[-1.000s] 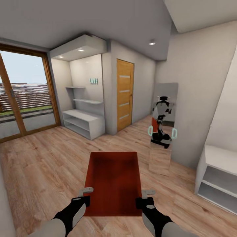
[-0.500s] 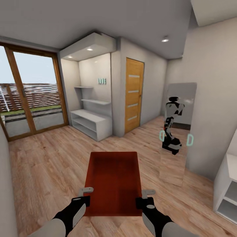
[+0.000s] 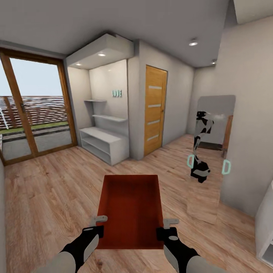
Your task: Move the two storage containers from the living room to the garage. In the garage, place one container on the floor and stack the other container on top of it (either order is fine).
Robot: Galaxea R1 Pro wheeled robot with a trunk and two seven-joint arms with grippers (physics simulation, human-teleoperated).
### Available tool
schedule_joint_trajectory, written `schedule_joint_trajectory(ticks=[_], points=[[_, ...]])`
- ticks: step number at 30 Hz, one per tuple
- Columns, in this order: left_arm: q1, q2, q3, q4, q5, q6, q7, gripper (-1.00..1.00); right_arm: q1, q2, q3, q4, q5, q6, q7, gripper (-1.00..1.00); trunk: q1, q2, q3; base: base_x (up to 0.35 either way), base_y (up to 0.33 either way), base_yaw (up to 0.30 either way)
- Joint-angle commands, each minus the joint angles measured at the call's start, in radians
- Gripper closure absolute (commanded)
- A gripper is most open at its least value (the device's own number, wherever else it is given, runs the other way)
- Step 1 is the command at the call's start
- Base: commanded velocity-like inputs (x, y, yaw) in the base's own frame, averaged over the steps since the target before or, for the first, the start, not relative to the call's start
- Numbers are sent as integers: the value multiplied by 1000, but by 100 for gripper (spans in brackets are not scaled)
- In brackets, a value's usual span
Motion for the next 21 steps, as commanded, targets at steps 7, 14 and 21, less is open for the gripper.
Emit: schedule_joint_trajectory(ticks=[7,14,21], points=[[-1,54,16,-4,-6,9,11,100,-1,-1,-24,0,-8,-5,-6,100,1,-1,-1,322,0,0],[0,54,16,-4,-6,9,11,100,-1,-1,-24,0,-8,-6,-6,100,1,-1,-1,323,0,0],[0,54,16,-4,-6,9,11,100,-1,-1,-24,0,-8,-1,-6,100,1,-1,-1,323,0,0]])
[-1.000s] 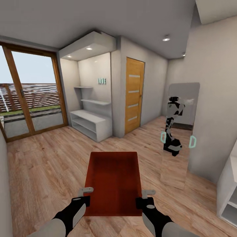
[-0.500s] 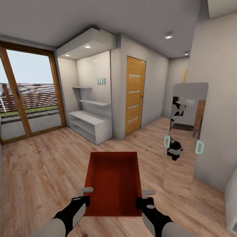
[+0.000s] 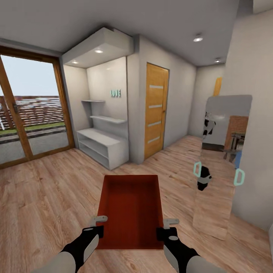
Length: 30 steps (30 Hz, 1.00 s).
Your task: Move the two storage containers from the living room to the garage. In the garage, place one container on the floor and stack the other container on top of it (either order is fine).
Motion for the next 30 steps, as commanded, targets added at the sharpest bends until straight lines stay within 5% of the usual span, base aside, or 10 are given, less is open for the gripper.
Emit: schedule_joint_trajectory(ticks=[1,30], points=[[-1,54,15,-4,-7,7,11,100,-1,-1,-25,0,-8,-3,-6,100,1,-1,-1,323,0,0],[-1,54,15,-4,-5,8,10,100,-1,-1,-25,0,-8,-8,-7,100,1,-1,-1,323,47,0]])
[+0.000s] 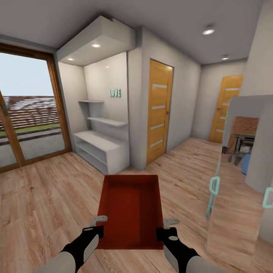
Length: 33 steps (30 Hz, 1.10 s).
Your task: Move the two storage containers from the living room to the garage. In the garage, place one container on the floor and stack the other container on top of it (either order is fine).
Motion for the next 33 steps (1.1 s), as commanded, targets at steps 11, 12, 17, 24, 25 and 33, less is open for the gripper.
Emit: schedule_joint_trajectory(ticks=[11,12,17,24,25,33], points=[[-1,54,14,-3,-1,6,11,100,-1,4,-27,-2,-2,-3,-7,100,1,-1,-1,323,108,-157],[-1,54,14,-3,-1,6,11,100,-1,4,-27,-2,-2,-3,-7,100,1,-1,-1,323,108,-238],[-1,54,14,-3,-1,6,11,100,-1,4,-27,-2,-2,-3,-7,100,1,-1,-1,323,108,-242],[-1,53,14,-3,-1,6,11,100,-1,3,-27,-2,-2,-3,-7,100,1,-1,-1,323,108,-243],[-1,53,14,-3,-1,6,11,100,-1,3,-27,-2,-2,-3,-7,100,1,-1,-1,323,108,-243],[0,54,14,-3,-1,6,11,100,-1,1,-27,-2,-2,-3,-7,100,1,-1,-1,323,108,-243]])
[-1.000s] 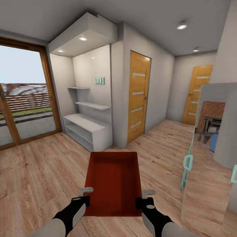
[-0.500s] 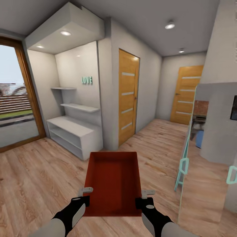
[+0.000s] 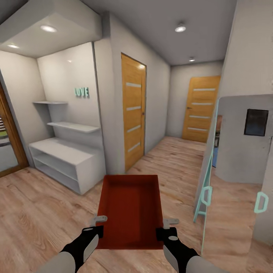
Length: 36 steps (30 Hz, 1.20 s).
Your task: Move the two storage containers from the living room to the garage. In the garage, place one container on the floor and stack the other container on top of it (either order is fine).
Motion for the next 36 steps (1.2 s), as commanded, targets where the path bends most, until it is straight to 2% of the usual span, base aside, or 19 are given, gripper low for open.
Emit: schedule_joint_trajectory(ticks=[1,36], points=[[0,52,19,-4,-9,8,11,100,-1,0,-26,-1,-6,-4,-5,100,1,-1,-1,323,109,-243],[-1,52,20,-4,-9,8,11,100,-1,-1,-26,-1,-6,-4,-5,100,1,-1,-1,315,180,-243]])
